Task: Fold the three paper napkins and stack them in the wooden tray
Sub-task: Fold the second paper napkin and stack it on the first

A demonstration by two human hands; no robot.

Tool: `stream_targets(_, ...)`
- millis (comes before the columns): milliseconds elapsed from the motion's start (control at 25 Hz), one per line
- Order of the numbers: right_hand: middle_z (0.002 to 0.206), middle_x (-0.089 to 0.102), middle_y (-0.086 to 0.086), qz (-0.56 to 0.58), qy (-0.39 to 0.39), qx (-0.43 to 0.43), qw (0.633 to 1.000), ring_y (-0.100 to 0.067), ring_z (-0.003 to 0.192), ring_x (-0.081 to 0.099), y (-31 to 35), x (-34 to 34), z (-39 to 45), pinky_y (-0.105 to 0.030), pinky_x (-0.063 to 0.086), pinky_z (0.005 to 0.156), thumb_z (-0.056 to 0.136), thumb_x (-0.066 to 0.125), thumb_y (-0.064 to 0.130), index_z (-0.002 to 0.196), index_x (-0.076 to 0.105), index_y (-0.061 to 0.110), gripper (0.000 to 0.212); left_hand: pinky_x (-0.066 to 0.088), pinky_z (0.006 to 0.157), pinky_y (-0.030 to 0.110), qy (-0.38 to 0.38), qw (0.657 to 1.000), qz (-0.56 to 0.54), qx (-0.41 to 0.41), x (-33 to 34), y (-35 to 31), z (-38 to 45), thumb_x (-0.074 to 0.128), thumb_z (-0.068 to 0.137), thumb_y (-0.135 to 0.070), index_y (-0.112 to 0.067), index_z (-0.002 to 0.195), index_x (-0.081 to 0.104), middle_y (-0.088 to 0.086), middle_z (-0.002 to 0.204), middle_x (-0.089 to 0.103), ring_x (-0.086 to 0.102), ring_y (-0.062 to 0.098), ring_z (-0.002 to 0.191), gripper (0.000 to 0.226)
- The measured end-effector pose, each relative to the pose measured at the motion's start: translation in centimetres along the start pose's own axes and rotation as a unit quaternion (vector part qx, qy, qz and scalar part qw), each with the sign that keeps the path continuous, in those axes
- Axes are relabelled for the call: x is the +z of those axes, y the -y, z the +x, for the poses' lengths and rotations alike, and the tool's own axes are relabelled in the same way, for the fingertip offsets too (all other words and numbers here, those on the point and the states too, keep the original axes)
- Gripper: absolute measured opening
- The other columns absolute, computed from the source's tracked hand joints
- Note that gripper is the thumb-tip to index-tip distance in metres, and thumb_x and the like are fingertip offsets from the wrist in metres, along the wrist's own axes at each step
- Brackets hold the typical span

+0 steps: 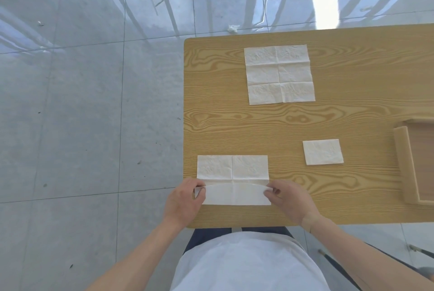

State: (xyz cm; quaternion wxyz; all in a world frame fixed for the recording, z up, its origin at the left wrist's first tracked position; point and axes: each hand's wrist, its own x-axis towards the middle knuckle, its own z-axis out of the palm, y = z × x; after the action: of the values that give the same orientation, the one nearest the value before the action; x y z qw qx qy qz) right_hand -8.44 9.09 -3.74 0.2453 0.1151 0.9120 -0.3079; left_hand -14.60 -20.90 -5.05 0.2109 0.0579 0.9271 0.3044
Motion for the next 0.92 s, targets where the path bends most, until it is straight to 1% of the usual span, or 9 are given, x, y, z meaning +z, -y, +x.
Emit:
stream_targets(80,0.075,0.064,0.015,-0.005,-0.005,0.011,1.0,-0.003,0.074,0.059,0.3,-0.2,0.5,-0.028,0.052,0.062,0.091,0.055,0.036,0.076,0.059,0.035,0.016,0.044,0.063,0.018,0.014,1.0,-0.001,-0.021,0.1,-0.1,0.4,0.058,0.093,-0.029,-0.029,0.098,0.064,-0.022,0.088,0.058,0.056,-0.001,0.075,0.007)
stream_targets(160,0.077,0.063,0.016,-0.017,-0.002,0.023,1.0,-0.004,0.074,0.058,0.6,-0.2,0.9,-0.03,0.053,0.064,0.092,0.053,0.038,0.079,0.061,0.032,0.017,0.043,0.063,0.02,0.019,0.999,0.004,-0.04,0.3,-0.4,0.6,0.057,0.094,-0.031,-0.028,0.102,0.063,-0.02,0.092,0.057,0.055,0.001,0.076,0.011)
stream_targets(360,0.076,0.061,0.013,-0.079,-0.019,0.018,0.997,-0.009,0.071,0.056,1.1,0.0,1.3,-0.031,0.051,0.065,0.094,0.047,0.038,0.084,0.063,0.025,0.023,0.043,0.059,0.023,-0.006,0.998,0.012,-0.058,0.4,-0.9,1.0,0.061,0.091,-0.028,-0.029,0.106,0.062,-0.017,0.094,0.05,0.053,0.005,0.074,0.015)
stream_targets(480,0.08,0.061,0.012,-0.078,-0.043,0.027,0.996,-0.011,0.073,0.055,1.1,0.2,1.3,-0.032,0.05,0.067,0.094,0.049,0.037,0.091,0.063,0.025,0.018,0.041,0.057,0.02,-0.015,0.998,0.026,-0.056,0.5,-0.8,0.9,0.062,0.091,-0.027,-0.027,0.112,0.061,-0.014,0.1,0.05,0.052,0.007,0.079,0.021)
stream_targets(560,0.089,0.062,0.011,-0.076,-0.076,0.023,0.994,-0.013,0.081,0.056,1.1,0.4,1.1,-0.033,0.048,0.071,0.092,0.055,0.035,0.099,0.062,0.025,0.013,0.045,0.062,0.022,-0.022,0.997,0.049,-0.05,0.5,-0.8,0.8,0.064,0.09,-0.025,-0.025,0.114,0.061,-0.011,0.106,0.051,0.054,0.01,0.087,0.025)
stream_targets(640,0.1,0.063,0.006,-0.106,-0.114,-0.002,0.988,-0.019,0.092,0.057,1.0,0.6,0.9,-0.035,0.048,0.075,0.088,0.065,0.032,0.108,0.062,0.023,0.022,0.051,0.075,0.031,-0.042,0.995,0.09,-0.03,0.6,-0.7,0.6,0.068,0.087,-0.023,-0.021,0.115,0.063,-0.005,0.11,0.053,0.055,0.016,0.097,0.028)
stream_targets(720,0.111,0.064,0.002,-0.142,-0.132,-0.038,0.98,-0.024,0.101,0.058,1.0,0.9,0.7,-0.038,0.05,0.079,0.082,0.074,0.031,0.114,0.064,0.022,0.035,0.05,0.084,0.038,-0.054,0.989,0.134,0.013,0.8,-0.7,0.5,0.072,0.084,-0.023,-0.019,0.113,0.064,0.0,0.112,0.054,0.054,0.021,0.1,0.031)
stream_targets(840,0.122,0.063,-0.001,-0.181,-0.117,-0.098,0.972,-0.028,0.114,0.057,1.5,1.2,0.7,-0.045,0.05,0.085,0.078,0.078,0.032,0.12,0.064,0.022,0.045,0.048,0.086,0.04,-0.038,0.981,0.174,0.079,1.0,-1.2,0.7,0.073,0.084,-0.027,-0.02,0.116,0.064,0.001,0.118,0.057,0.054,0.024,0.107,0.035)
stream_targets(920,0.122,0.064,-0.002,-0.198,-0.113,-0.123,0.966,-0.029,0.114,0.059,1.6,1.2,0.8,-0.045,0.05,0.084,0.077,0.08,0.031,0.119,0.066,0.021,0.045,0.047,0.088,0.041,-0.022,0.977,0.188,0.1,0.9,-1.6,1.3,0.072,0.085,-0.029,-0.02,0.121,0.063,0.001,0.123,0.059,0.054,0.024,0.112,0.038)
